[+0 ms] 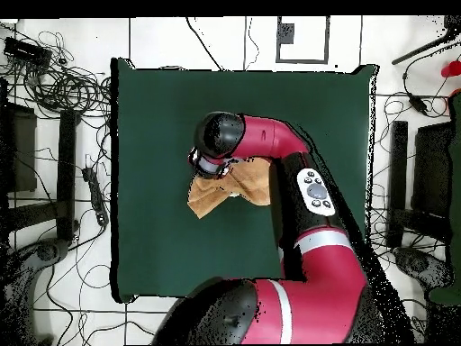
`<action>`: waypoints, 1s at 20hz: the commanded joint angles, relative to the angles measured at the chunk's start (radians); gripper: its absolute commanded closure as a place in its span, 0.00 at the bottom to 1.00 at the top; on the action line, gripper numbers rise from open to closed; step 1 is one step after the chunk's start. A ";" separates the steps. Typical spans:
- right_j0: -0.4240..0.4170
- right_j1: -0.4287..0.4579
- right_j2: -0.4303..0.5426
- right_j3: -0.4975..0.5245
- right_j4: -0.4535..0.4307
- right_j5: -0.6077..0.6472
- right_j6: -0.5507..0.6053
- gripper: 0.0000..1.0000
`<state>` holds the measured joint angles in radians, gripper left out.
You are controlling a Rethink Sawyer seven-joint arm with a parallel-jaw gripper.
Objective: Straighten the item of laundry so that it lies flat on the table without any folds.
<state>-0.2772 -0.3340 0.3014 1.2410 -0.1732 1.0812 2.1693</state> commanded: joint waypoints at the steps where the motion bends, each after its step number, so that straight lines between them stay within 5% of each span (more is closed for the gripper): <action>1: -0.001 0.090 -0.004 -0.001 -0.053 -0.079 -0.029 0.00; 14: -0.022 0.098 0.024 0.033 -0.061 -0.072 -0.087 0.00; 15: -0.021 0.097 0.024 0.034 -0.061 -0.074 -0.087 1.00; 20: -0.017 0.093 0.021 0.041 -0.061 -0.102 -0.068 1.00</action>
<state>-0.3010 -0.2745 0.3005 1.2310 -0.1782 1.0814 2.1693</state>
